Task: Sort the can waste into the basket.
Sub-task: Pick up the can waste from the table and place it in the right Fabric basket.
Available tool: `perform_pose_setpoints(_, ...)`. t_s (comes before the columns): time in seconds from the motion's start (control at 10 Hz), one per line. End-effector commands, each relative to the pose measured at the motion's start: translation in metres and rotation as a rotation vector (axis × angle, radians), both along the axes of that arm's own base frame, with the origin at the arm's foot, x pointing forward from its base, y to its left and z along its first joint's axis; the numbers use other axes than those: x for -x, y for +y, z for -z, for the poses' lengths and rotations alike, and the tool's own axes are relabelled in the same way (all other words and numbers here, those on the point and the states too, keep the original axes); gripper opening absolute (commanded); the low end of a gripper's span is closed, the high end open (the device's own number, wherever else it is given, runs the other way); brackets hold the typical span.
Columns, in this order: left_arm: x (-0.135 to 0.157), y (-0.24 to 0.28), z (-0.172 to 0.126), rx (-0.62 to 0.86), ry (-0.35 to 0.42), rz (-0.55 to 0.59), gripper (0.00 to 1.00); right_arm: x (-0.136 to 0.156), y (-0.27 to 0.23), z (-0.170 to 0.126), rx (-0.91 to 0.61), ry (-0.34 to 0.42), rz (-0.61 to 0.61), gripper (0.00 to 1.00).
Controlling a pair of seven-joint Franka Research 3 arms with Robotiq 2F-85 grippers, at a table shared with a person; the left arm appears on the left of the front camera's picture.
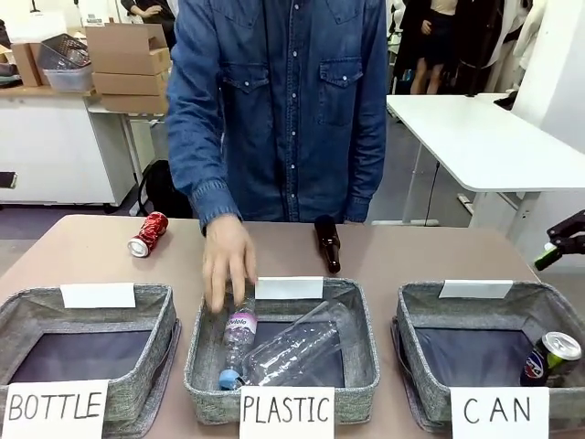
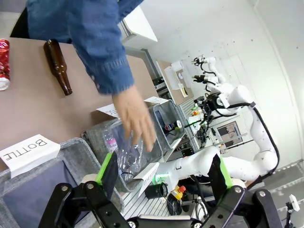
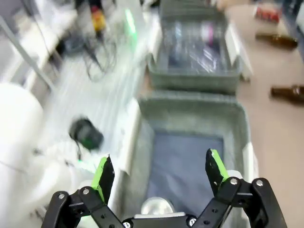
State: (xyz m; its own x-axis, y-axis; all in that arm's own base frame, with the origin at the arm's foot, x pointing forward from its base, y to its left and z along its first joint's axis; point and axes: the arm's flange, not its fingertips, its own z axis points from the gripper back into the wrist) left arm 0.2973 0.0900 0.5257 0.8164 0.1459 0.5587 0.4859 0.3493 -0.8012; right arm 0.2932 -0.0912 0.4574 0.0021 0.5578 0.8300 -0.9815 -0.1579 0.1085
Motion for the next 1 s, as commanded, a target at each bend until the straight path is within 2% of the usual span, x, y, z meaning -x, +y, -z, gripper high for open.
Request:
perform_pose_setpoints(0.0, -0.001, -0.003, -0.001, 0.014, -0.025, 0.005, 1.0, -0.02, -0.018, -0.028, -0.527, 0.413, 0.324, 1.0)
perform_pose_setpoints(0.1, -0.001, -0.003, -0.001, 0.014, -0.025, 0.005, 1.0, -0.022, -0.025, -0.029, -0.641, 0.469, 0.395, 1.0)
perform_pose_setpoints(0.2, -0.001, -0.003, -0.001, 0.014, -0.025, 0.005, 1.0, -0.023, -0.032, -0.03, -0.707, 0.505, 0.426, 1.0)
perform_pose_setpoints(0.3, -0.001, -0.003, -0.001, 0.014, -0.025, 0.005, 1.0, -0.028, -0.037, -0.028, -0.732, 0.579, 0.471, 1.0)
perform_pose_setpoints(0.5, -0.001, -0.003, -0.001, 0.014, -0.025, 0.005, 1.0, -0.052, -0.033, -0.015, -0.62, 0.915, 0.669, 1.0)
perform_pose_setpoints(0.6, -0.001, -0.003, -0.001, 0.014, -0.025, 0.005, 1.0, -0.062, -0.029, -0.011, -0.561, 0.977, 0.756, 1.0)
perform_pose_setpoints(0.7, -0.001, -0.003, -0.001, 0.014, -0.025, 0.005, 1.0, -0.066, -0.021, -0.009, -0.49, 0.983, 0.803, 1.0)
perform_pose_setpoints(0.8, -0.001, -0.003, -0.001, 0.014, -0.025, 0.005, 1.0, -0.071, -0.012, -0.009, -0.413, 0.983, 0.8, 1.0)
perform_pose_setpoints(0.9, -0.001, -0.003, -0.001, 0.014, -0.025, 0.005, 1.0, -0.078, 0.001, -0.008, -0.333, 0.973, 0.739, 1.0)
